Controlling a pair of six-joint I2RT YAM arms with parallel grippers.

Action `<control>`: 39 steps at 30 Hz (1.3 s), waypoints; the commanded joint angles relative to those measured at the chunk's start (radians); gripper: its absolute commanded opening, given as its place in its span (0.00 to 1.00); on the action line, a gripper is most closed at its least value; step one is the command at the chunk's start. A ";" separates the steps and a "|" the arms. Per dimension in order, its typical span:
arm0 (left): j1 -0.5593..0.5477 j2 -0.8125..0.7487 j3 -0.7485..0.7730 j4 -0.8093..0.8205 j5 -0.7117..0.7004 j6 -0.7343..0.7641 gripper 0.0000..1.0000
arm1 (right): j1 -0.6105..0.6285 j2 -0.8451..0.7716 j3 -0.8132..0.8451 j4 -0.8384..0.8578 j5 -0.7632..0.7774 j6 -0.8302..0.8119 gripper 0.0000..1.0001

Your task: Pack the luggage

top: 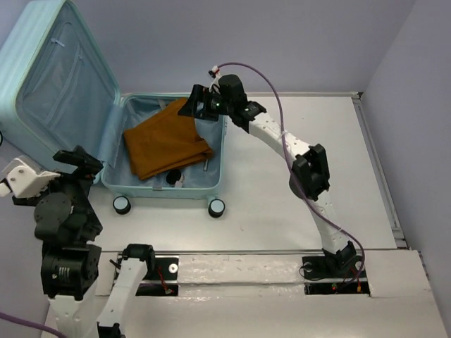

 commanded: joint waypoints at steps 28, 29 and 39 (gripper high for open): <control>0.189 0.443 -0.281 0.639 -0.611 0.418 0.77 | 0.036 -0.487 -0.778 0.099 0.218 -0.384 1.00; 0.192 0.456 -0.270 0.638 -0.611 0.420 0.76 | 0.036 -0.482 -0.786 0.099 0.218 -0.387 1.00; 0.283 0.517 -0.253 0.572 -0.511 0.300 0.09 | 0.045 -0.430 -0.807 0.118 0.166 -0.392 0.70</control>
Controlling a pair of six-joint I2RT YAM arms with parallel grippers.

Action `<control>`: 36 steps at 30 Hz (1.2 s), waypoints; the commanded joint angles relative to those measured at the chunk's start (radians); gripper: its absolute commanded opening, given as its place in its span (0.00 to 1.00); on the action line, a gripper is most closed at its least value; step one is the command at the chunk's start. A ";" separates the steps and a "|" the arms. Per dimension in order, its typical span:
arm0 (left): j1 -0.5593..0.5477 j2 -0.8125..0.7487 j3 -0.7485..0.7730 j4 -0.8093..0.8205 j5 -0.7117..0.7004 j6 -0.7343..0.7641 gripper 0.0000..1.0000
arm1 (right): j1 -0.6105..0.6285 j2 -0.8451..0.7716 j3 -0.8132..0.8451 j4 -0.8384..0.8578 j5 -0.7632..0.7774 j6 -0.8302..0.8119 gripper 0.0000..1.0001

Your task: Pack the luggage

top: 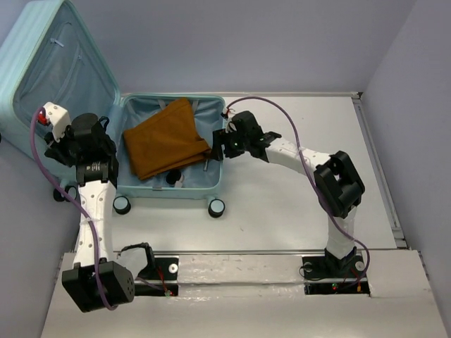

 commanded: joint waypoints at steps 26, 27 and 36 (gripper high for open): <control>-1.305 -0.153 0.003 -0.157 0.025 -0.055 0.66 | -0.002 0.062 -0.052 0.118 0.013 0.072 0.07; -1.337 -0.159 0.021 -0.169 0.053 -0.111 0.91 | -0.017 0.053 -0.062 0.121 0.013 0.072 0.07; -1.425 -0.191 0.250 -0.174 0.503 -0.170 0.99 | -0.198 -0.118 -0.288 0.196 -0.009 0.075 0.07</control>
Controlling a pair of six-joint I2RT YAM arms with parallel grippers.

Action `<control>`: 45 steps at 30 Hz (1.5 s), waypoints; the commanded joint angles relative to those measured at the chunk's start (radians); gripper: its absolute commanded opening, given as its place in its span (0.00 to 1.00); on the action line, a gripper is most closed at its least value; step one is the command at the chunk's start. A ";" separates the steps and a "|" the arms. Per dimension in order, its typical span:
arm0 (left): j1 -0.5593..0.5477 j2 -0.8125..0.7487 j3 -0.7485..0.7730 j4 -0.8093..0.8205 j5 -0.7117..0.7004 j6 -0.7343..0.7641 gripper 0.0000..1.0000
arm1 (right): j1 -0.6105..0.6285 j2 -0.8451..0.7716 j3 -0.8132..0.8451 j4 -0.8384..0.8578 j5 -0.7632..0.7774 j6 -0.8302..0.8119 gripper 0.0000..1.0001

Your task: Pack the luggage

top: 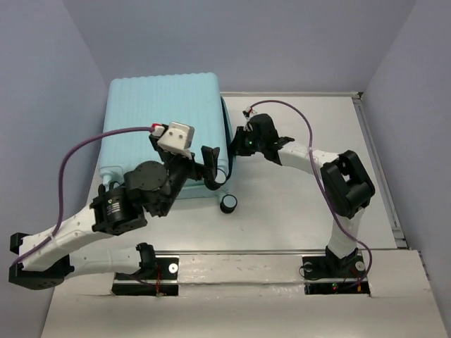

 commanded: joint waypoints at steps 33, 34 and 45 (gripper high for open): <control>1.369 1.408 1.293 0.207 1.308 -0.621 0.94 | 0.202 -0.754 -0.197 -0.312 -0.095 -0.263 0.07; 1.378 1.436 1.295 0.296 1.343 -0.647 0.94 | 0.270 -0.752 -0.217 -0.326 -0.075 -0.268 0.07; 1.372 1.709 1.341 0.511 1.593 -0.658 0.90 | 0.367 -0.593 -0.296 -0.344 0.164 -0.236 0.07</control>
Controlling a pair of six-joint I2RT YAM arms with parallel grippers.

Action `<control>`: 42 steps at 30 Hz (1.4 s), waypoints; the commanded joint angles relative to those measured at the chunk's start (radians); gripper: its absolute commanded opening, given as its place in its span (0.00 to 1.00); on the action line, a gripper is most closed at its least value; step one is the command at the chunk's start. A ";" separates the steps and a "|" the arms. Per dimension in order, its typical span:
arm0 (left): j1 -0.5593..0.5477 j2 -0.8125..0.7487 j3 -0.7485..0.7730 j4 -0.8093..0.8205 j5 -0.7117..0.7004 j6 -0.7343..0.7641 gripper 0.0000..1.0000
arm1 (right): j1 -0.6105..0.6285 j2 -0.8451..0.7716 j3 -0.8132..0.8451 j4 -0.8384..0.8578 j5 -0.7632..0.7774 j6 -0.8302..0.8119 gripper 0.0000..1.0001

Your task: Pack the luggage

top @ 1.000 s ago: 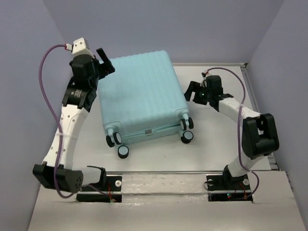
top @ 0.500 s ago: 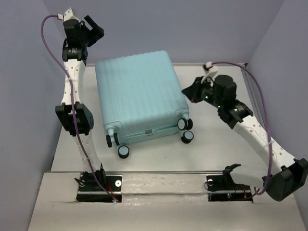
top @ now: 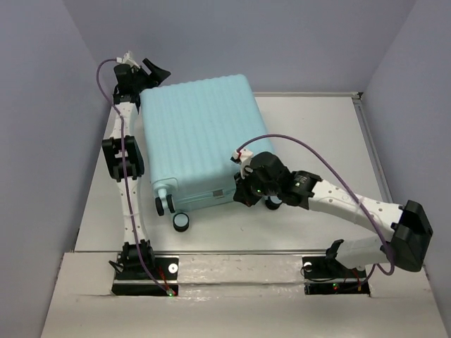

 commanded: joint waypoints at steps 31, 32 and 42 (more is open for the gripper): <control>-0.679 -2.003 -2.132 0.182 -0.498 0.096 0.73 | -0.415 1.040 1.341 -0.052 -0.305 0.120 0.74; -0.727 -2.044 -2.144 0.131 -0.501 0.084 0.73 | -0.415 1.053 1.363 -0.047 -0.311 0.129 0.79; -0.781 -2.204 -2.059 0.022 -0.674 0.088 0.77 | -0.424 0.726 1.069 0.009 -0.168 0.051 0.86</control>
